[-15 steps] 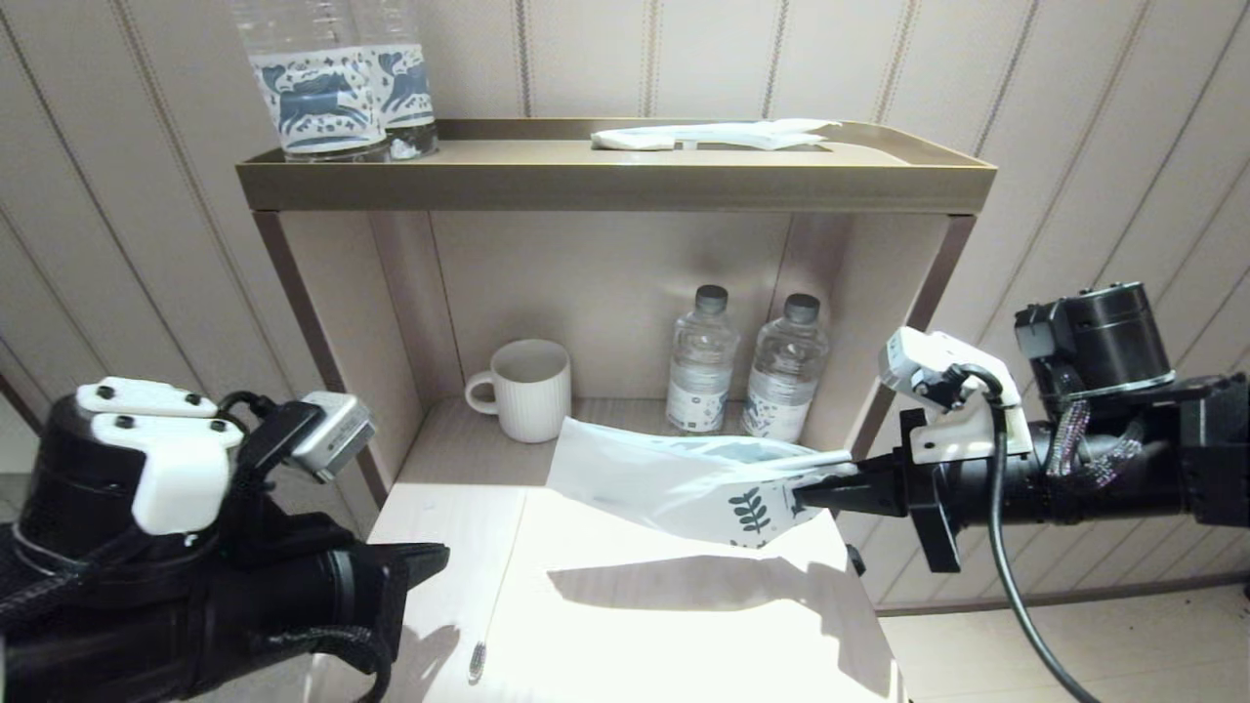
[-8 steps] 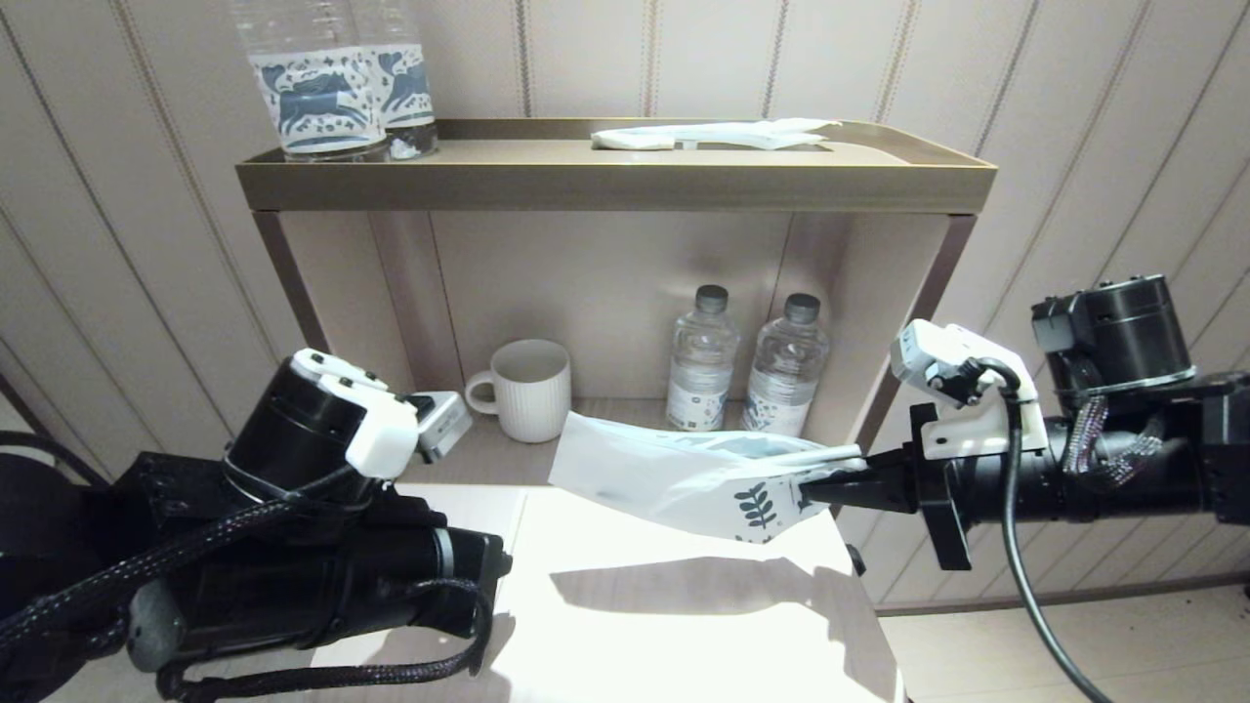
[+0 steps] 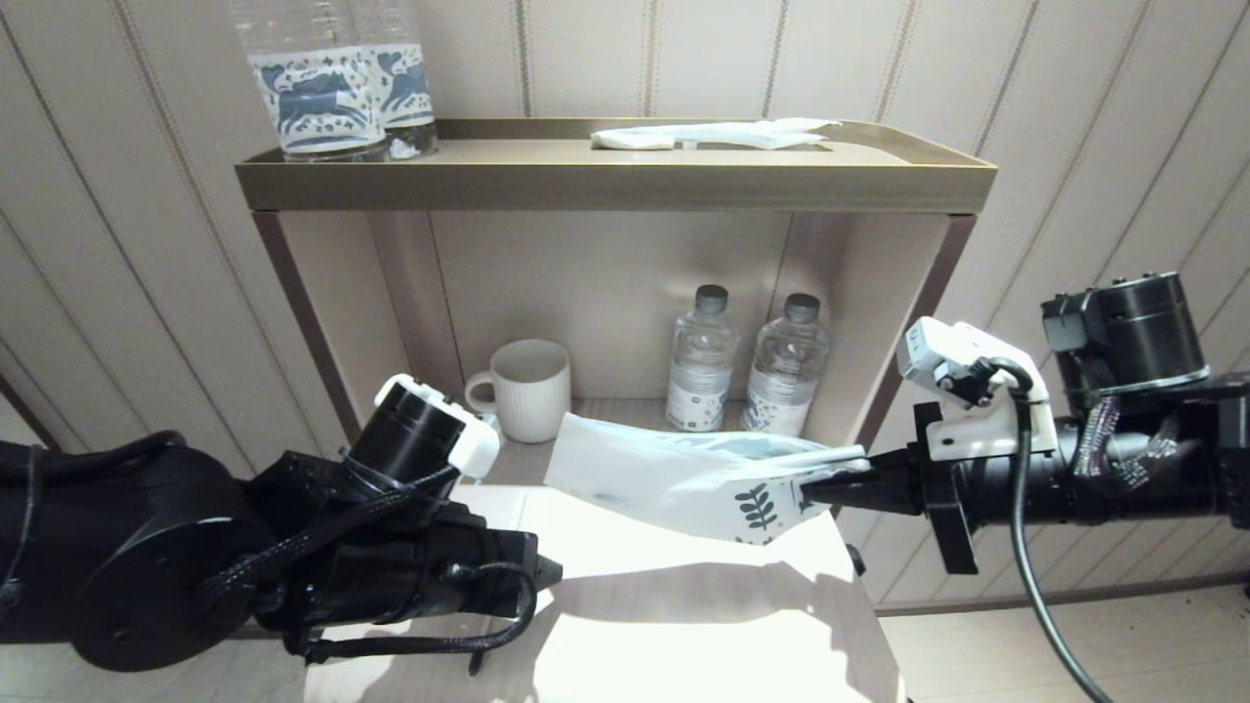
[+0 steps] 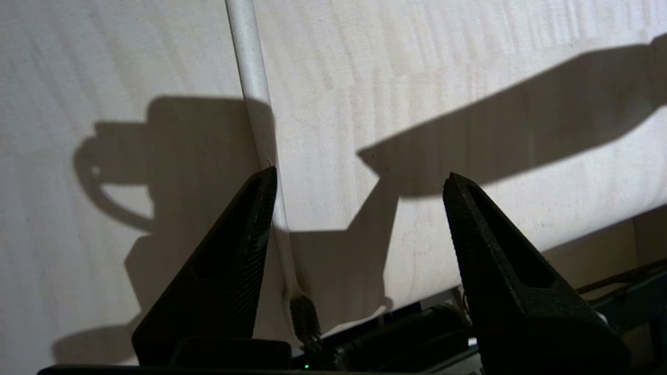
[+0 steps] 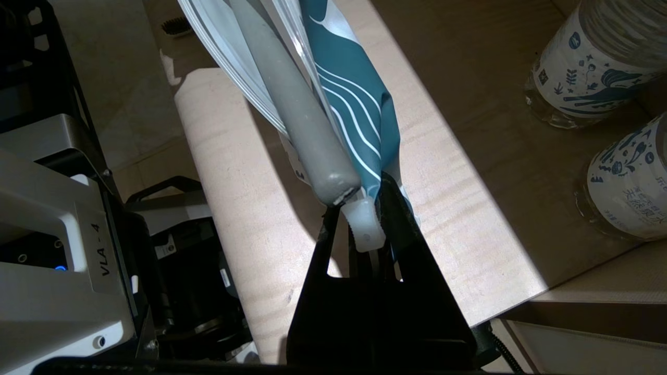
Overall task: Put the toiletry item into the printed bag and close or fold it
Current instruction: Pick up a toothbrush
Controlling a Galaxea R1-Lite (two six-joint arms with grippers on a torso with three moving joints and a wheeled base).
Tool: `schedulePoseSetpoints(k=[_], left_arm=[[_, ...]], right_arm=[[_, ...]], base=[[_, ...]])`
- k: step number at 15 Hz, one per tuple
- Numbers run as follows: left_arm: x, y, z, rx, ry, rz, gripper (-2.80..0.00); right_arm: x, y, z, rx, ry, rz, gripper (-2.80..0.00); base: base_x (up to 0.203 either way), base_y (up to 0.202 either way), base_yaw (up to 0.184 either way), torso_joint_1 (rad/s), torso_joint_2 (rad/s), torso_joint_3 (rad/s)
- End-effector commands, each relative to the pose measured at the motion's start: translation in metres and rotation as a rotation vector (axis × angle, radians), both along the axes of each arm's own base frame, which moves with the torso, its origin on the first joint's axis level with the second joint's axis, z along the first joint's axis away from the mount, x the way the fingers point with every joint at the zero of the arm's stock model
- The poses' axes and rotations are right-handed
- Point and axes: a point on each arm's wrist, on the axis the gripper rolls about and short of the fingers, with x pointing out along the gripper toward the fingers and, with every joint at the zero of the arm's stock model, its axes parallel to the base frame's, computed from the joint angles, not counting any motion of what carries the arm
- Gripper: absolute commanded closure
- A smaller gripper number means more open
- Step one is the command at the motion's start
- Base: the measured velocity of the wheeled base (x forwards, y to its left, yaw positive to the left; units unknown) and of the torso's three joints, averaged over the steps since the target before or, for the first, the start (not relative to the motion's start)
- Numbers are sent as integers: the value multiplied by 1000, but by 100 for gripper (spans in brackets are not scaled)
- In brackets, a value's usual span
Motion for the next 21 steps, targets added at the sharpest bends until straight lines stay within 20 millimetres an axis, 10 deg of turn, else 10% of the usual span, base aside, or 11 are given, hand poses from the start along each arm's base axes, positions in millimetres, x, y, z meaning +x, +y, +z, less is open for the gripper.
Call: schedulePoseSetpoints(k=[1, 12, 13, 21], left_arm=[[13, -2, -18, 31, 33, 28, -280], [33, 2, -32, 52, 47, 82, -280], [32, 2, -31, 53, 46, 79, 0], [29, 2, -33, 62, 55, 74, 0]], right_arm=[[-1, 0, 0, 1, -2, 7, 0], [-1, 0, 1, 2, -5, 7, 0], [-1, 0, 1, 2, -5, 7, 0], [-6, -1, 7, 10, -27, 9, 0]], base=[[0, 0, 0, 0, 0, 0], [0, 0, 0, 0, 0, 0], [0, 0, 0, 0, 0, 0], [0, 0, 0, 0, 0, 0]])
